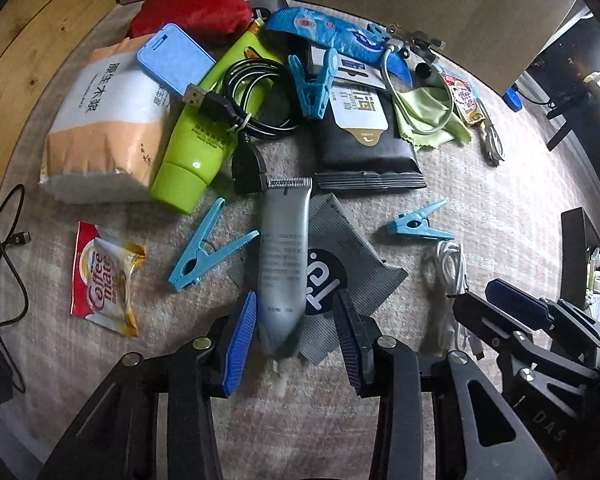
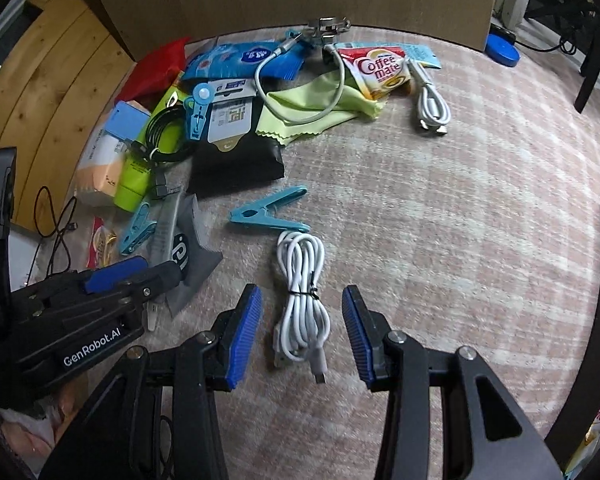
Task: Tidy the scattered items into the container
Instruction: 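Grasp the grey tube with the left tool while the right grasps the white cable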
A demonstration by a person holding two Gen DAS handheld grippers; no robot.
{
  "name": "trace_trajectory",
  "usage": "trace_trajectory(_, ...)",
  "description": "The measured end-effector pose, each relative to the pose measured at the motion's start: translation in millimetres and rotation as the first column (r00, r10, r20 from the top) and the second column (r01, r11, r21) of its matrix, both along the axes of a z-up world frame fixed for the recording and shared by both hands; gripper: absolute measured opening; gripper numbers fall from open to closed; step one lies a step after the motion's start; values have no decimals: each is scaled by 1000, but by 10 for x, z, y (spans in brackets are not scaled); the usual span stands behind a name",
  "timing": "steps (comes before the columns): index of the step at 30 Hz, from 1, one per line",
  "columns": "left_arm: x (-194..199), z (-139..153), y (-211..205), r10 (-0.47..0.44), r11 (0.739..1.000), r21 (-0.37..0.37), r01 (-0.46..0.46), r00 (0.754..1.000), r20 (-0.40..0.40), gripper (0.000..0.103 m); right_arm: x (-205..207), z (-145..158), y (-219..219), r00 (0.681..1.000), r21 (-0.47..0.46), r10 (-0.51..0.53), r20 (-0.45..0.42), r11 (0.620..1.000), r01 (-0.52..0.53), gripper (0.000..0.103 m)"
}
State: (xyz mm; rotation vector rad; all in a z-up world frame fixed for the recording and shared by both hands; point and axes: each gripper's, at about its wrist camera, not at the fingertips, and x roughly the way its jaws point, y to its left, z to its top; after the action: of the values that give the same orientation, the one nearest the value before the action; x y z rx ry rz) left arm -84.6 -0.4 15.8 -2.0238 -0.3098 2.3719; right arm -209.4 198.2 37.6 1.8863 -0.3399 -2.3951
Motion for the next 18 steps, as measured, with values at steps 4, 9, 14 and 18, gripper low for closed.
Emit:
trace_trajectory(4,5,-50,-4,-4,1000,-11,4,1000,-5,33,-51,-55,-42,1000,7,3,14,1000,-3,42)
trace_trajectory(9,-23,-80,-94,-1,1000,-7,1,1000,-16,25,-116,-121,-137,999,19,17,35,1000,-17,41)
trace_trajectory(14,-45,-107,-210,4,1000,17,-3,1000,-22,24,-108,-188,-211,998,51,31,50,998,-34,35)
trace_trajectory(18,11,-109,-243,2,1000,4,-2,1000,-31,24,-90,-187,-189,998,61,32,50,998,-35,21)
